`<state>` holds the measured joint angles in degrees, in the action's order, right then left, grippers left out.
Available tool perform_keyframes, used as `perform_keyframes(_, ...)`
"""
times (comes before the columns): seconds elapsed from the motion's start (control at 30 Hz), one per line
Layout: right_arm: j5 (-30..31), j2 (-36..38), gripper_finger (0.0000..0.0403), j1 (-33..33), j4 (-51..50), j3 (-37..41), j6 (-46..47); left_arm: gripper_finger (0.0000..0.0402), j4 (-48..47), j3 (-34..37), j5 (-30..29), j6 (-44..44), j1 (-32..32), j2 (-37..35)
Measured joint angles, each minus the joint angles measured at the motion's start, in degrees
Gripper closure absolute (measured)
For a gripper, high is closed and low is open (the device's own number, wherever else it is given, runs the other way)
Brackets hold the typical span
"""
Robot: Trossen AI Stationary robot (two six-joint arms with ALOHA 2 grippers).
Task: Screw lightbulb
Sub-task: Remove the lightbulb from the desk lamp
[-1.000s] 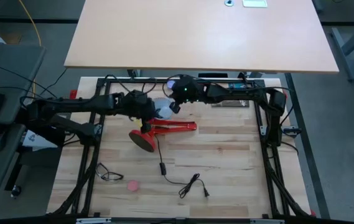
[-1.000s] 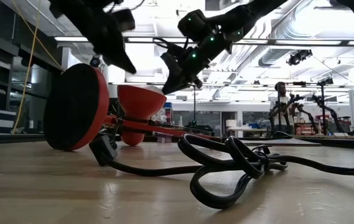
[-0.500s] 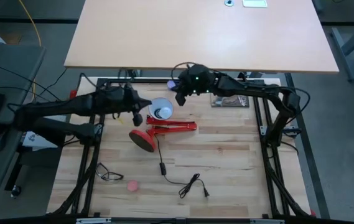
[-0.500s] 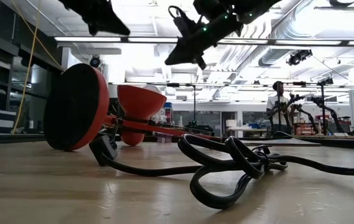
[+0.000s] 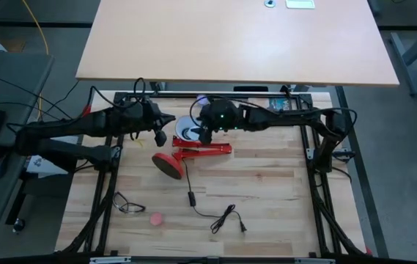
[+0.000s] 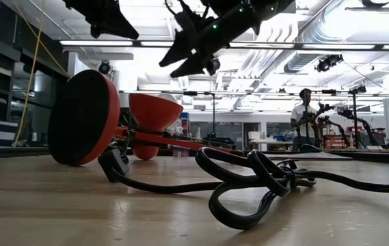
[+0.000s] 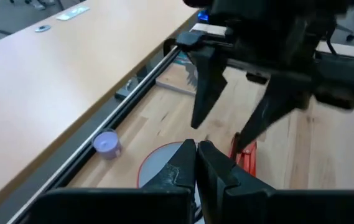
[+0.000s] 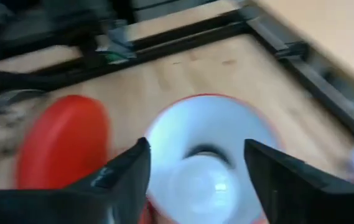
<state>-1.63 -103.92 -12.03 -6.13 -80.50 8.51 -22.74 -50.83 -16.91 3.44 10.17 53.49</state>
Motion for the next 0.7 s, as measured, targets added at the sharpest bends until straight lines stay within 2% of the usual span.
perform_keyframes(0.1,7.84,-0.01,0.0134,1.44,-0.85,0.02,-0.3,0.0401,-0.33,-0.02,0.0,1.14,0.0,0.16)
perform_keyframes(0.17,9.22,0.02,0.0125,1.71,-1.67,0.02,0.58,0.0401,-0.08,-0.02,-0.04,2.19,0.0,0.29)
perform_keyframes(0.5,4.2,-4.24,0.0121,0.35,0.33,0.1,3.45,0.0402,0.01,-0.02,-0.38,2.61,0.02,0.6)
perform_keyframes(0.6,4.2,-4.53,0.0121,0.4,1.6,-0.07,1.89,0.0401,0.0,-0.02,-0.42,3.19,0.02,0.61)
perform_keyframes(0.7,1.66,-5.2,0.0121,0.45,0.92,-0.01,0.37,0.0401,-0.03,-0.04,-0.44,3.94,0.02,0.81)
